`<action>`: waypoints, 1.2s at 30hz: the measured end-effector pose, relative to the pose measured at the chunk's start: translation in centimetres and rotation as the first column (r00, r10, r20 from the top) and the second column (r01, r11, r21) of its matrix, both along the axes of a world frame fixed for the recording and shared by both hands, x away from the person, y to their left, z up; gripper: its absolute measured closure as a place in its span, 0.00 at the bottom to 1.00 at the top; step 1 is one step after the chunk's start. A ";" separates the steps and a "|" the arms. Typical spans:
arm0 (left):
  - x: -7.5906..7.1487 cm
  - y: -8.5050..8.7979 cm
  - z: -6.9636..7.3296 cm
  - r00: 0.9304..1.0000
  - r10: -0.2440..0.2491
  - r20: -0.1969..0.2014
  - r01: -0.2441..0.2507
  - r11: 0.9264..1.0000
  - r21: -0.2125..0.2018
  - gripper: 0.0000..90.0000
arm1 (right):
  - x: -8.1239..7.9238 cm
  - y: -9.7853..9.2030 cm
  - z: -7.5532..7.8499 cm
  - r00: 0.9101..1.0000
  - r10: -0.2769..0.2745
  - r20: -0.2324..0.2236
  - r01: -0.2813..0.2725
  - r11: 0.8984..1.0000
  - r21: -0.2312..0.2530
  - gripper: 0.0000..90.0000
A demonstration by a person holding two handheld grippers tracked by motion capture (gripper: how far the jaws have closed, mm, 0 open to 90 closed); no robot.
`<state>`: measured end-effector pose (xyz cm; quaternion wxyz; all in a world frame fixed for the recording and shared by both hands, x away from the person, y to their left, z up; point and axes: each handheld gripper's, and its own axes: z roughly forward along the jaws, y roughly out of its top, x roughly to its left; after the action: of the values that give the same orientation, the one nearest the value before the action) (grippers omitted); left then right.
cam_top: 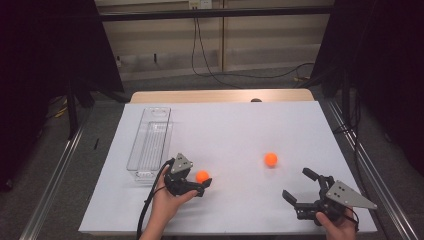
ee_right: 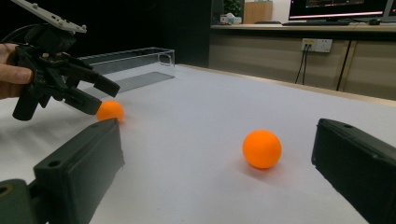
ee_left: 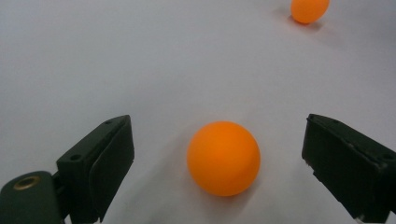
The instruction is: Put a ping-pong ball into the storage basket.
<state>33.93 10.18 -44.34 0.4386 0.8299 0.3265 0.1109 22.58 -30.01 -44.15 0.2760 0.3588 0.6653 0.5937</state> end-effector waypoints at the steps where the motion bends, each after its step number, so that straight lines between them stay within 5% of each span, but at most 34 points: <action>1: 0.0 0.0 0.0 1.000 0.002 -0.002 -0.002 1.000 0.000 0.11 | 0.0 0.0 0.0 1.000 -0.003 -0.002 0.003 1.000 0.000 0.02; 36: 0.4 0.0 -0.3 1.000 -0.006 -0.021 0.006 1.000 0.019 0.19 | 0.1 -0.1 0.0 1.000 0.000 -0.001 0.000 1.000 0.008 0.02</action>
<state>34.29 10.14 -44.61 0.4275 0.8362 0.3276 0.1040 22.65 -30.13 -44.13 0.2741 0.3603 0.6630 0.5962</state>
